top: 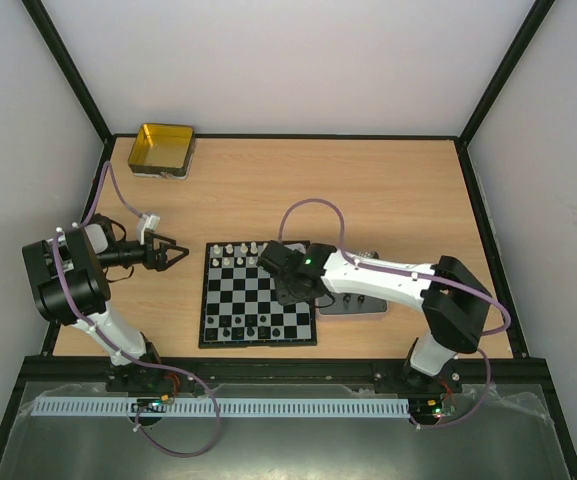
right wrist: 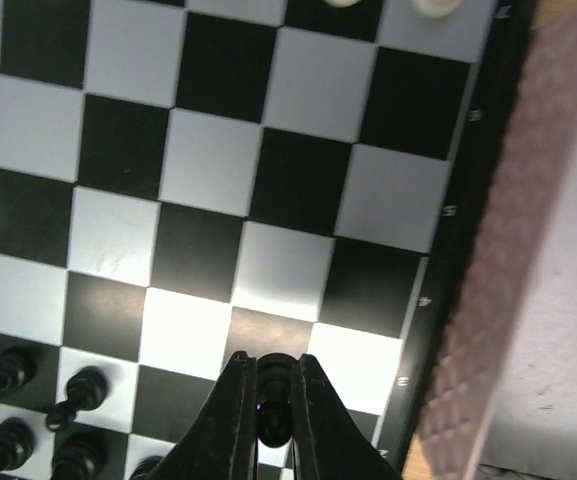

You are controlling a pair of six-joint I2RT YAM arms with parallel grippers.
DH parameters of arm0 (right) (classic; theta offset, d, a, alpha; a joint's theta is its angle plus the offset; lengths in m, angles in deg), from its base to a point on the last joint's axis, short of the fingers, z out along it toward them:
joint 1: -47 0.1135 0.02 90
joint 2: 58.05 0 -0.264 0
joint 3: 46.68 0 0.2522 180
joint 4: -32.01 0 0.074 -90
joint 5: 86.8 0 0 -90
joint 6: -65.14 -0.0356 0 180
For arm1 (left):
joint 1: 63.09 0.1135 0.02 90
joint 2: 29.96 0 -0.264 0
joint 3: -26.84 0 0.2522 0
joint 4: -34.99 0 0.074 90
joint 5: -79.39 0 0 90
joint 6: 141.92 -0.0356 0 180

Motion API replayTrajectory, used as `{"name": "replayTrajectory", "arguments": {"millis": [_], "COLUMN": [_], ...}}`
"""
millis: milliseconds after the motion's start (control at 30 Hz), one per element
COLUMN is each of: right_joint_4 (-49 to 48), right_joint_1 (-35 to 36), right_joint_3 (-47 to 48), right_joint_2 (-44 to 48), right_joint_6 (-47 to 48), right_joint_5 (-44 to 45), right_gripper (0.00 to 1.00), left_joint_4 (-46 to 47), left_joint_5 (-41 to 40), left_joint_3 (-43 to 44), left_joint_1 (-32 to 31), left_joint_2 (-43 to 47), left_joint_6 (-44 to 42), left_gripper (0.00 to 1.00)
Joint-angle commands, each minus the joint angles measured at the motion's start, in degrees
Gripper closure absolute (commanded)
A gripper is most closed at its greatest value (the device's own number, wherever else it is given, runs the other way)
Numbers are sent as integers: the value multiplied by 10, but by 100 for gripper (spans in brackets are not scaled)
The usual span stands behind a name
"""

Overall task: Set up the chess pieces on the board
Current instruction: Place the chess piece on the chessboard.

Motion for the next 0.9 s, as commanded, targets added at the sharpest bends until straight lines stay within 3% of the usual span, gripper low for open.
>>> {"name": "replayTrajectory", "arguments": {"millis": [0, 333, 867], "right_joint_4": [31, 53, 33], "right_joint_1": [29, 66, 84], "right_joint_3": [36, 81, 73], "right_joint_2": [-31, -80, -100], "right_joint_6": [8, 20, 16], "right_joint_5": [3, -2, -26], "right_gripper": [94, 93, 94], "left_joint_4": [-13, -23, -38], "left_joint_5": [12, 15, 19], "left_joint_3": [12, 13, 16], "left_joint_1": [1, 2, 5], "left_joint_2": [-6, -8, -11], "left_joint_6": [-17, -28, -45], "left_gripper": [0, 0, 0]}}
